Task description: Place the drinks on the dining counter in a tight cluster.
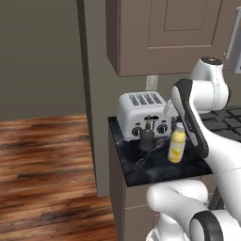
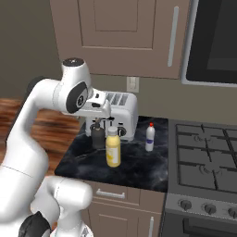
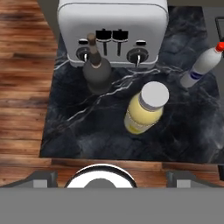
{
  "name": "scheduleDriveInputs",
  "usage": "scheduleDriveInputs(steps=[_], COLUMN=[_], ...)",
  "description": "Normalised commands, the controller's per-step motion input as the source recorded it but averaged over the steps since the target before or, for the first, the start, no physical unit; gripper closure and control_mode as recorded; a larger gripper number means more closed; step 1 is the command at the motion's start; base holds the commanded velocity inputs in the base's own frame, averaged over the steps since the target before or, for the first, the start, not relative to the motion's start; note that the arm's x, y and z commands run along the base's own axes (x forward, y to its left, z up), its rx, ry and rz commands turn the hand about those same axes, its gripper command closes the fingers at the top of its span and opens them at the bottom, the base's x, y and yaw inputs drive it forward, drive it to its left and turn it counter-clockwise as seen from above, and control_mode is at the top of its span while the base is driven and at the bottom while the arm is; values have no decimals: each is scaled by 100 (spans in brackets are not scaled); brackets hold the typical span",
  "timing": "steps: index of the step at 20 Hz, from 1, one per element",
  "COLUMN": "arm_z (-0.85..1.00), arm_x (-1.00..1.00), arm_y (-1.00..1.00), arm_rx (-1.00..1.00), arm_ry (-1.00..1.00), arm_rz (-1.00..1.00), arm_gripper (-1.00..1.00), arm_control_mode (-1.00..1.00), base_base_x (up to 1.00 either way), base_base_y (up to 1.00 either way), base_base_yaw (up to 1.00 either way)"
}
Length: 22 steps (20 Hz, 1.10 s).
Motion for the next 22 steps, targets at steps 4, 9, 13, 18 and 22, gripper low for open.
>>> scheduleDriveInputs(steps=[4, 9, 13, 18, 22], arm_z=[-3, -15, -20, -20, -22], arm_x=[0, 7, 30, 30, 27], arm_y=[-44, -35, -10, -3, -1], arm_rx=[0, 0, 0, 0, 0], arm_ry=[5, 9, 2, 2, 0], arm_rz=[0, -2, 0, 0, 0], arm_gripper=[-100, -100, -100, -100, -100], arm_control_mode=[-100, -100, -100, -100, -100], base_base_x=[0, 0, 0, 0, 0], base_base_y=[0, 0, 0, 0, 0], base_base_yaw=[0, 0, 0, 0, 0])
